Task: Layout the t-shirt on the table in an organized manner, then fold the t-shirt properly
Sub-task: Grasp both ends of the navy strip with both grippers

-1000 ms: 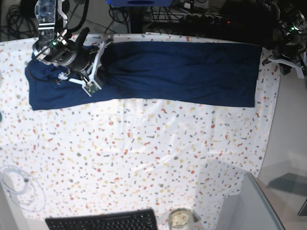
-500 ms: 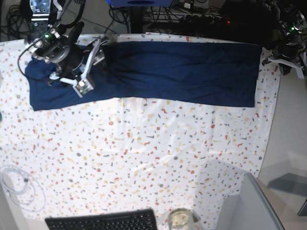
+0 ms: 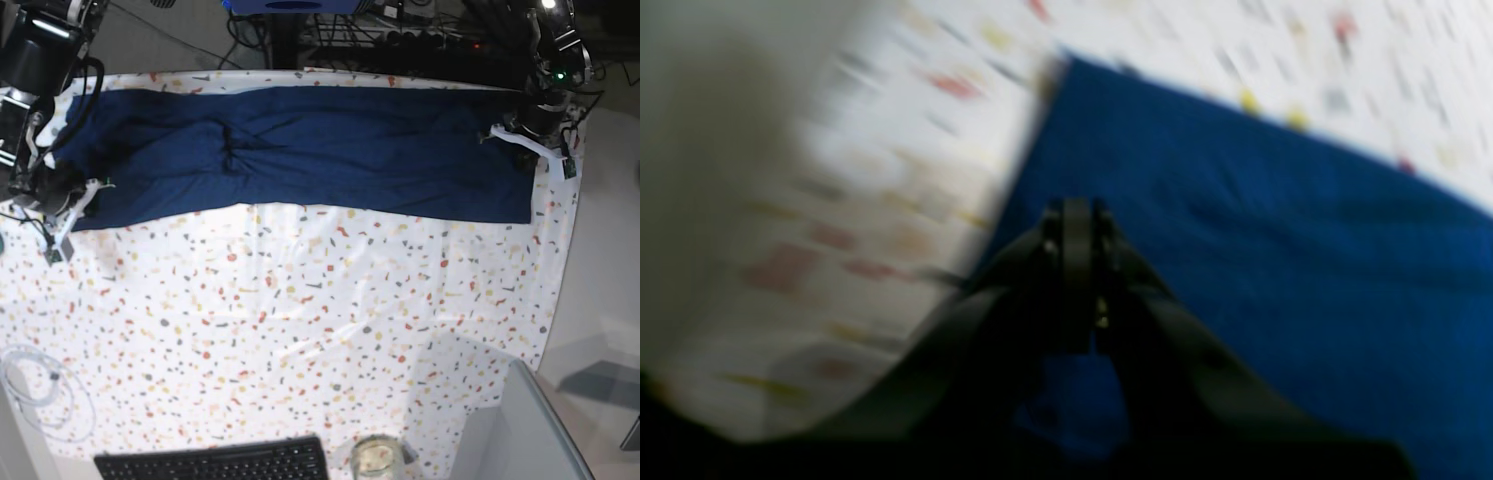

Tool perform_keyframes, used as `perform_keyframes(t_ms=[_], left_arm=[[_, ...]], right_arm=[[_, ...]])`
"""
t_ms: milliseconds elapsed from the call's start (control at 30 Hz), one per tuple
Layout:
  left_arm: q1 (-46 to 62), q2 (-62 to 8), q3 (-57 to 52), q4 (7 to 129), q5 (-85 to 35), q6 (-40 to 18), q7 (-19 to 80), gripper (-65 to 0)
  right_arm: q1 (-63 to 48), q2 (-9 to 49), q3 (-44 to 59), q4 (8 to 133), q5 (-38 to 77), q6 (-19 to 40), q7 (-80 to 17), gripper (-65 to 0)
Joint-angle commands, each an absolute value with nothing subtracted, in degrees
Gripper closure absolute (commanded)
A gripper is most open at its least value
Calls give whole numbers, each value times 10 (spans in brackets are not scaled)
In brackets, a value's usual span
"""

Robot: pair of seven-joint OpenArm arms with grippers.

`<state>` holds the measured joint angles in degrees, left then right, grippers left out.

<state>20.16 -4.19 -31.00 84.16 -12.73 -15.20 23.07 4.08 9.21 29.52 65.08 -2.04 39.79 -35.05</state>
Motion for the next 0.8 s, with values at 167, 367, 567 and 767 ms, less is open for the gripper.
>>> perform_keyframes(t_ms=[167, 367, 567, 767], left_arm=[[188, -51, -312, 820, -130, -148, 217, 0], [183, -50, -312, 822, -130, -148, 217, 0], [176, -51, -324, 835, -131, -148, 217, 0], [208, -51, -400, 895, -131, -156, 217, 0]], right_arm=[[59, 126, 294, 576, -15, 324, -260, -2], [59, 125, 297, 555, -15, 306, -196, -2], [71, 124, 298, 555, -15, 304, -180, -2], [55, 123, 300, 625, -11, 306, -179, 0]])
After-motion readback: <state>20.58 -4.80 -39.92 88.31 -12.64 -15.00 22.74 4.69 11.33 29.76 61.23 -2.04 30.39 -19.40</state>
